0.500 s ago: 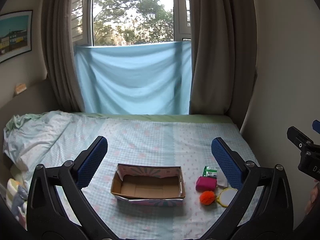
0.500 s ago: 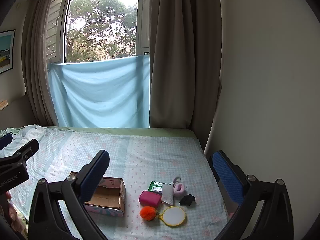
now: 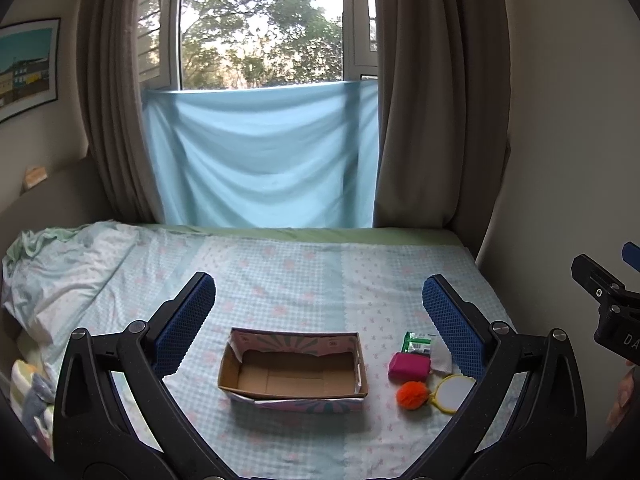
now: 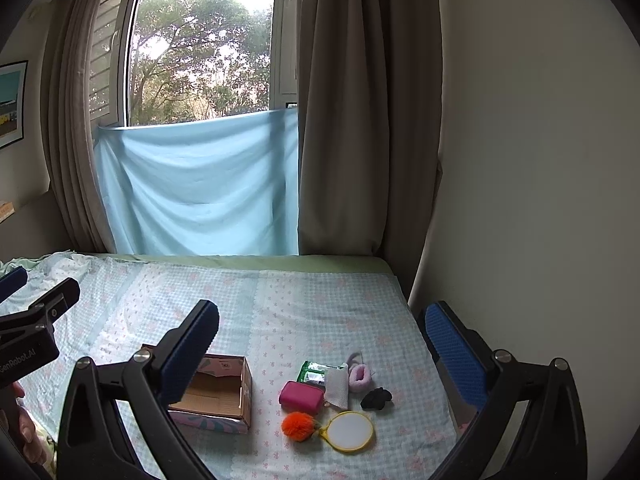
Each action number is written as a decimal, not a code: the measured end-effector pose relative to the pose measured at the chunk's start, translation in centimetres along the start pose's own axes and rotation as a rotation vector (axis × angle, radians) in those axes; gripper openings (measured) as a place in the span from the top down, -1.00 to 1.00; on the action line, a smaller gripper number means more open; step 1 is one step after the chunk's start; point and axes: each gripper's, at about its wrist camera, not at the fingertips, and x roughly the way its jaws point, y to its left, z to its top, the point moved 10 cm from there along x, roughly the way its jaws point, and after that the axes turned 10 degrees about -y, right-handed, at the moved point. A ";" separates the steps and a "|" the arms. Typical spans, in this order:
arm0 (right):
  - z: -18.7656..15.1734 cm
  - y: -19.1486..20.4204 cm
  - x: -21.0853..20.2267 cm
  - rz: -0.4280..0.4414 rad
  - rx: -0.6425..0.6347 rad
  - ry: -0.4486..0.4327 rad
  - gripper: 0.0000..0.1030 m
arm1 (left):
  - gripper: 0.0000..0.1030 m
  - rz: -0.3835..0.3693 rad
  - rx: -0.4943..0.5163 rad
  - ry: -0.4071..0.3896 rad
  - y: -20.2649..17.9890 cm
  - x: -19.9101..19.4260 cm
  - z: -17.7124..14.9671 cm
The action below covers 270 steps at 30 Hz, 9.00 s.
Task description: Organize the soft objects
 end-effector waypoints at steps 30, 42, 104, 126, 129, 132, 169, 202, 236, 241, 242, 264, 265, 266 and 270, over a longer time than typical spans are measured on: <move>-0.4 0.1 0.1 0.010 0.010 0.013 -1.00 | -1.00 -0.016 -0.002 0.007 -0.3 0.3 0.1; -0.6 0.4 0.0 0.016 0.008 0.018 -1.00 | -1.00 -0.020 -0.010 0.013 -0.1 0.3 0.0; -32.7 -11.4 30.5 0.203 0.079 0.521 -0.95 | -1.00 -0.323 0.205 0.654 -24.2 29.5 -37.1; -41.9 -7.0 35.6 0.278 0.348 0.736 0.37 | -1.00 -0.289 0.281 0.639 -24.9 34.9 -44.3; -41.9 -6.9 35.4 0.275 0.360 0.734 0.42 | -1.00 -0.294 0.282 0.650 -24.8 34.8 -44.2; -42.0 -6.9 35.2 0.276 0.364 0.737 0.48 | -1.00 -0.281 0.298 0.642 -24.6 34.5 -44.0; -31.6 -7.3 28.5 0.271 0.286 0.529 0.80 | -0.60 -0.321 0.169 0.559 -23.3 29.9 -35.6; -22.3 22.0 21.4 0.334 0.118 0.638 0.80 | -0.60 -0.151 0.122 0.559 10.0 26.0 -22.3; -38.1 23.5 30.3 0.185 0.214 1.015 -1.00 | -1.00 -0.388 0.339 0.924 8.4 33.0 -38.5; -37.4 24.1 29.6 0.197 0.193 0.997 -1.00 | -1.00 -0.365 0.293 0.920 9.2 32.1 -38.0; -37.2 24.3 29.5 0.198 0.191 0.993 -1.00 | -1.00 -0.361 0.290 0.917 9.3 31.9 -37.8; -22.5 22.3 17.9 0.174 0.042 0.710 -1.00 | -1.00 -0.272 0.189 0.677 12.1 22.3 -25.1; -21.7 21.8 17.2 0.163 0.034 0.695 -1.00 | -1.00 -0.281 0.177 0.669 11.9 21.6 -24.5; -21.0 21.2 16.4 0.151 0.026 0.681 -1.00 | -1.00 -0.283 0.171 0.659 11.8 21.0 -23.8; -18.7 18.7 13.8 0.100 0.013 0.619 -1.00 | -1.00 -0.300 0.150 0.610 11.0 19.0 -21.4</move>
